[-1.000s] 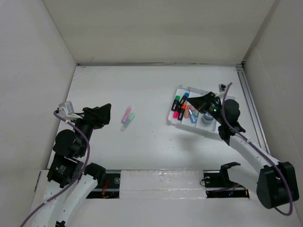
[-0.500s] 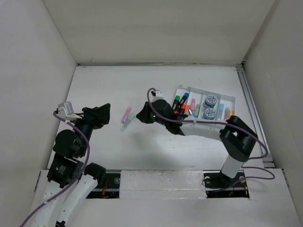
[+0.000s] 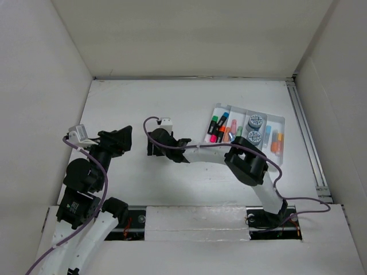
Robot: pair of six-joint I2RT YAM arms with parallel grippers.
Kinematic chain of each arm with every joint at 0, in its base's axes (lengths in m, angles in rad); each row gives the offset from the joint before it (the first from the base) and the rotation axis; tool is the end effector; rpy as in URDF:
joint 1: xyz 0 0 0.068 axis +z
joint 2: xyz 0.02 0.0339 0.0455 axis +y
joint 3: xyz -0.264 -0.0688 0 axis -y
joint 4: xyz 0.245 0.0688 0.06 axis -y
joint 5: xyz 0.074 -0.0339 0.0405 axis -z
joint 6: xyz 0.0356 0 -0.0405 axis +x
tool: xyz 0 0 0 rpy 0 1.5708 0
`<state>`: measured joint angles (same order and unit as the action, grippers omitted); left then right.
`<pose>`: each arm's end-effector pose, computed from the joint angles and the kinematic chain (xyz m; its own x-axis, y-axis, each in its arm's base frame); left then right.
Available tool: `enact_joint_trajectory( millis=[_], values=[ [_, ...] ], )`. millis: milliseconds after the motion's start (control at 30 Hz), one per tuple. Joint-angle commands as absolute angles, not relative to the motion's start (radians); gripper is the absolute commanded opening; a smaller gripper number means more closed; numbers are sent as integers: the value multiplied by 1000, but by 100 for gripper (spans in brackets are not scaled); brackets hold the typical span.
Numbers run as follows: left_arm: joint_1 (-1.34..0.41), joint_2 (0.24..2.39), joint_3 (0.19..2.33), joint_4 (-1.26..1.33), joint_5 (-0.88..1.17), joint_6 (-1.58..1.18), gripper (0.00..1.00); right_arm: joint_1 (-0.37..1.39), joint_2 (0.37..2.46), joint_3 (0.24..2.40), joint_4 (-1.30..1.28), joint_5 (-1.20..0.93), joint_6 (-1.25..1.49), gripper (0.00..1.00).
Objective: Organize the desk
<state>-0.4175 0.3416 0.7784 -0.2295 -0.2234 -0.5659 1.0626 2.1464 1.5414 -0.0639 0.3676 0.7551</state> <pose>0.0711 -0.0229 0.3823 0.0531 -0.5955 -0.8016 0.2674 0.7819 -0.5632 0.2464 0.4161 0.1785 -0.6845 0.0855 -0.7240 -0.2870 0.8813 0.3754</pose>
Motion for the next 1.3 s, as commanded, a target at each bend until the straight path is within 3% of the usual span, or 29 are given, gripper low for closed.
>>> enact_joint_trajectory(
  millis=[0, 300, 467, 533, 700, 867, 1000, 1033, 1267],
  values=[
    [-420, 327, 795, -201, -235, -564, 67, 1104, 2196, 1659, -190, 497, 747, 70],
    [-420, 324, 792, -196, -226, -563, 67, 1144, 2315, 1767, -313, 642, 723, 70],
    [-420, 327, 788, -195, -224, -561, 67, 1144, 2290, 1712, -342, 712, 722, 64],
    [-420, 327, 790, -193, -222, -561, 67, 1134, 2255, 1681, -342, 721, 738, 59],
    [-420, 328, 787, -192, -216, -561, 67, 1088, 2166, 1544, -249, 698, 718, 59],
    [-420, 328, 787, -192, -218, -560, 67, 1077, 2216, 1597, -242, 646, 692, 60],
    [-420, 327, 788, -192, -216, -560, 67, 1068, 2255, 1617, -238, 617, 699, 34],
    [-420, 330, 788, -190, -215, -560, 67, 1068, 2253, 1614, -233, 620, 707, 21],
    [-420, 330, 787, -189, -212, -560, 67, 1014, 2005, 1369, -82, 618, 735, 12]
  ],
)
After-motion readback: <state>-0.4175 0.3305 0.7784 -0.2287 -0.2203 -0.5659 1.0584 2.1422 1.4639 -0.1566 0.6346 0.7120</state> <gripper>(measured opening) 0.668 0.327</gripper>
